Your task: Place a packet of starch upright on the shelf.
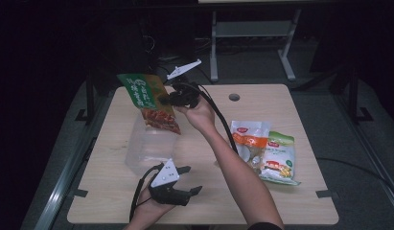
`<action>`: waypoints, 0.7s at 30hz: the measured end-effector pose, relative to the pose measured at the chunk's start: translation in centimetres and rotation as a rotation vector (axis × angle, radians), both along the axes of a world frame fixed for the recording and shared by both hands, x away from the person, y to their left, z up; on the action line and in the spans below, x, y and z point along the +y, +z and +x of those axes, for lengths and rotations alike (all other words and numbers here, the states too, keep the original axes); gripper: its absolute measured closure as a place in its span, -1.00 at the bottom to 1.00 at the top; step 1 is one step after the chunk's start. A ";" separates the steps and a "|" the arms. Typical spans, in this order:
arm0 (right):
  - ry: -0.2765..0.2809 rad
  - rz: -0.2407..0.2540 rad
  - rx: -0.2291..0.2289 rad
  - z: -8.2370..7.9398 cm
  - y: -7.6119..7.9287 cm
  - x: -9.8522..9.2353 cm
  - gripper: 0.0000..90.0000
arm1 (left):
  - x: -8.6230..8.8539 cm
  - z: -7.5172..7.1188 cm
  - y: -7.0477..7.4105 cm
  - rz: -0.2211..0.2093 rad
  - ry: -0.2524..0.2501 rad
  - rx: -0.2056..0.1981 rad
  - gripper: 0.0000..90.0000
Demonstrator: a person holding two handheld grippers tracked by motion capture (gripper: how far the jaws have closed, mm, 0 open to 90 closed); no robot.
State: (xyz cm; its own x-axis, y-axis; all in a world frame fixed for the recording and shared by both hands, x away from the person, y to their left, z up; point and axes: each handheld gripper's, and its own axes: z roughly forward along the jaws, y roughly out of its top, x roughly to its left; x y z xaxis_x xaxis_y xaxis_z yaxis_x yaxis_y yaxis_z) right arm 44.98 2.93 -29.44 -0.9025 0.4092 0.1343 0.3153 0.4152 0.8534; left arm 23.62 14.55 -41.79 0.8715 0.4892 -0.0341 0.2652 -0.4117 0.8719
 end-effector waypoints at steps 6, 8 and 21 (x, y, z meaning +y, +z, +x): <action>0.002 0.025 0.005 0.8 -0.9 0.6 1.00 | -0.2 -0.1 -0.1 -0.004 -0.002 0.000 -0.39; 0.011 0.026 0.001 1.0 -1.3 0.8 1.00 | -0.2 0.0 0.0 0.000 -0.008 -0.008 -0.39; -0.003 0.054 0.035 2.1 -4.7 0.8 1.00 | -0.3 0.0 0.0 0.007 -0.013 -0.012 -0.39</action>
State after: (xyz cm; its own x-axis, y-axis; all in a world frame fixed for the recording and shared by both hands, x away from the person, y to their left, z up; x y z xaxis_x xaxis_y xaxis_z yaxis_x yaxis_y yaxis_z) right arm 47.05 3.73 -34.13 -0.8958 0.4029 0.1874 0.3461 0.3680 0.8630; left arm 23.61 14.28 -41.81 0.8782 0.4779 -0.0203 0.2495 -0.4215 0.8719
